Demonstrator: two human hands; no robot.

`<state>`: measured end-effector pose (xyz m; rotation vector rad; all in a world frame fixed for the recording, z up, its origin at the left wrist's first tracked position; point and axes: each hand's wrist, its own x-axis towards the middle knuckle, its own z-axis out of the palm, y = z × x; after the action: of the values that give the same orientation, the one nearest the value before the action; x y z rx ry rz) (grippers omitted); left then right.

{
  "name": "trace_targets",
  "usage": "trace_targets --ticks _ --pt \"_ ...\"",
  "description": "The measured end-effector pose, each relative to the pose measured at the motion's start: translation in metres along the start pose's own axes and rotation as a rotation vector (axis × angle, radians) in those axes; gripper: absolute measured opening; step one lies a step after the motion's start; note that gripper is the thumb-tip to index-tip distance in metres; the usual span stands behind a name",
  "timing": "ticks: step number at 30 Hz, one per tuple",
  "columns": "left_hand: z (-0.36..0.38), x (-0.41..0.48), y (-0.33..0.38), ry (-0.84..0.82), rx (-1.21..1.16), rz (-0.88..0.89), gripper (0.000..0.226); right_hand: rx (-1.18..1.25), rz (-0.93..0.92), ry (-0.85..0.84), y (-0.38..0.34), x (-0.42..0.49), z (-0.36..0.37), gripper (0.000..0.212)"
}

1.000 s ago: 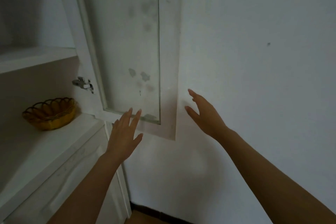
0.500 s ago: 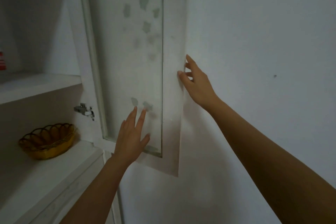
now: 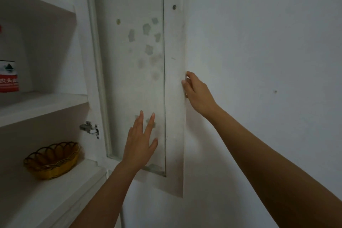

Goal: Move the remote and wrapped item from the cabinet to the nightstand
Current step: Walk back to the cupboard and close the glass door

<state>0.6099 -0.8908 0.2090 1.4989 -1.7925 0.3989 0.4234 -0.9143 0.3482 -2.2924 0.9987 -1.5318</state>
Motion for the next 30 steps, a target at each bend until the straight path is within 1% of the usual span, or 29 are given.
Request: trace_targets --ticks 8,15,20,24,27,30 --pt "-0.008 -0.01 0.0 -0.01 0.007 -0.016 0.08 -0.007 -0.005 -0.002 -0.015 -0.011 0.0 0.035" --pt "-0.024 -0.033 -0.006 0.034 -0.043 0.001 0.073 0.037 -0.043 -0.019 -0.04 -0.033 0.01 0.044" --pt "-0.044 -0.053 -0.012 0.045 -0.052 -0.013 0.07 0.085 -0.119 -0.031 -0.068 -0.053 0.02 0.045" --pt "-0.067 -0.071 -0.018 0.059 -0.042 -0.042 0.067 0.126 -0.175 -0.068 -0.091 -0.064 0.033 0.051" --pt "-0.087 -0.086 -0.022 0.069 -0.001 -0.039 0.064 0.156 -0.246 -0.087 -0.109 -0.07 0.046 0.056" --pt "-0.104 -0.101 -0.03 0.044 0.042 -0.06 0.058 0.186 -0.273 -0.1 -0.125 -0.076 0.059 0.059"
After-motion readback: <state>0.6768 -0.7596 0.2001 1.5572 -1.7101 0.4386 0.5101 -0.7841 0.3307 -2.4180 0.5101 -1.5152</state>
